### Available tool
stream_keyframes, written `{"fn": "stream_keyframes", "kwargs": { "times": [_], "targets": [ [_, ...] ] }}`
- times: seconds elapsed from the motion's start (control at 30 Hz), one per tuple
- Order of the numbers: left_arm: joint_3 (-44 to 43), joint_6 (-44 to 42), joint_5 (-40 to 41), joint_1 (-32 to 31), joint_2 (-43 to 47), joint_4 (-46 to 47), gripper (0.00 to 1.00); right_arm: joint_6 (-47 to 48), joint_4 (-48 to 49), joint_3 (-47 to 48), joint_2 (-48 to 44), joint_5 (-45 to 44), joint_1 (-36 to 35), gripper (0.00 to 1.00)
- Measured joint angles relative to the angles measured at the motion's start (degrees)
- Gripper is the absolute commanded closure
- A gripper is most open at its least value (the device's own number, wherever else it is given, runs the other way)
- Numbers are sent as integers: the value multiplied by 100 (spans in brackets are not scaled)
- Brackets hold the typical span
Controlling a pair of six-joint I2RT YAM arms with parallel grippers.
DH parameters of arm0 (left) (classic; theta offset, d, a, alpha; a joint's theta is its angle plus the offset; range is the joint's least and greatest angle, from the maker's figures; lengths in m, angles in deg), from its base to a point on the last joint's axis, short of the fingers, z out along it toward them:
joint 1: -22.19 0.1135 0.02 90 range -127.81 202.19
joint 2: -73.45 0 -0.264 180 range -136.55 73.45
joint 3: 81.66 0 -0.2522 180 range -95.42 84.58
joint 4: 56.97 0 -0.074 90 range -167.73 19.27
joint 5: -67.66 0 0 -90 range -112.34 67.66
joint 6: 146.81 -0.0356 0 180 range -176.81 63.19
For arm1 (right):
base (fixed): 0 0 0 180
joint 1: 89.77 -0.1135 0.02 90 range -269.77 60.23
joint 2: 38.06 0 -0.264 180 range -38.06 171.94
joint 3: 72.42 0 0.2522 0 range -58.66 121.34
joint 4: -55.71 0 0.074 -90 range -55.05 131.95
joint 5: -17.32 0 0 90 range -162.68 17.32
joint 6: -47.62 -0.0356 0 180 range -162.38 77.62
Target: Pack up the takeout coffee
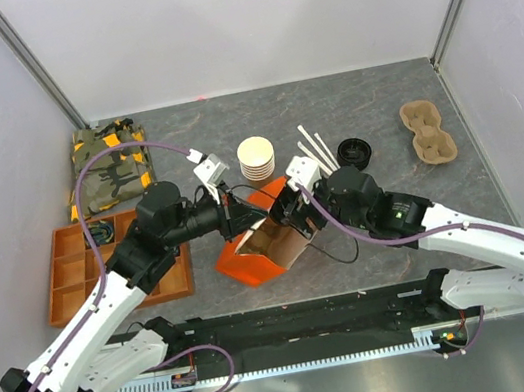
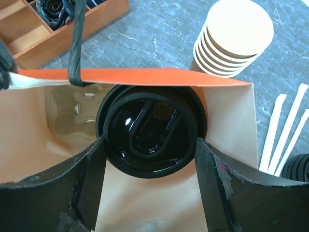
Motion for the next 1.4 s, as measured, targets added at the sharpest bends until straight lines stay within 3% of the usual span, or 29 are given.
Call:
{"fn": "stream_keyframes", "kwargs": {
  "times": [0.33, 1.07, 1.4],
  "targets": [
    [46, 55, -380, 225, -31, 44, 98, -2, 374, 0, 302, 15, 0, 73],
    [190, 743, -1582, 1853, -479, 280, 98, -46, 1156, -59, 1281, -258, 0, 73],
    [190, 752, -2116, 1976, -542, 232, 98, -37, 973, 343, 1386, -271, 2, 73]
  ]
}}
